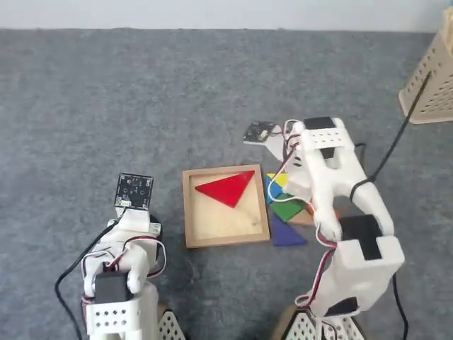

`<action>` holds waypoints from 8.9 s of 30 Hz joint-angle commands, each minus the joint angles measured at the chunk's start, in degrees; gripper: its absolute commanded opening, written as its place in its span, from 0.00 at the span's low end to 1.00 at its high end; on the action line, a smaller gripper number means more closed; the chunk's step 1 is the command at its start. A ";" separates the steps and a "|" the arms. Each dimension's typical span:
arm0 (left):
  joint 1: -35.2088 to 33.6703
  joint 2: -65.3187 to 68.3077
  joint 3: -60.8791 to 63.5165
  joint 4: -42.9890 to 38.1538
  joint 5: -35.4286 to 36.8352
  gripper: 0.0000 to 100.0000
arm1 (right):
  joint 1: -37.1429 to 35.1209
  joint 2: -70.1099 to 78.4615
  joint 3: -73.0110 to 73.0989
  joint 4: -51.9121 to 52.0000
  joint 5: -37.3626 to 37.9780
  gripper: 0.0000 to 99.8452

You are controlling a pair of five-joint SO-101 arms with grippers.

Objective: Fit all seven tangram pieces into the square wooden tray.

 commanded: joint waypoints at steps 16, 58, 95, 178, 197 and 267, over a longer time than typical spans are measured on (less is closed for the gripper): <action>0.09 -1.32 -0.48 0.00 0.44 0.07 | 1.27 9.19 -5.89 -8.92 0.35 0.29; 0.09 -1.32 -0.48 0.00 0.44 0.07 | 0.84 -6.64 -15.03 4.97 -21.01 0.08; 0.09 -1.32 -0.48 0.00 0.44 0.07 | -38.81 -18.59 5.89 -6.81 24.35 0.08; 0.09 -1.32 -0.48 0.00 0.44 0.07 | -27.65 6.99 -14.33 -22.90 -46.07 0.01; 0.09 -1.32 -0.48 0.00 0.44 0.07 | -34.77 -0.22 -2.29 -24.31 -35.96 0.01; 0.09 -1.32 -0.48 0.00 0.44 0.07 | -33.19 -9.10 6.51 -27.91 -37.27 0.01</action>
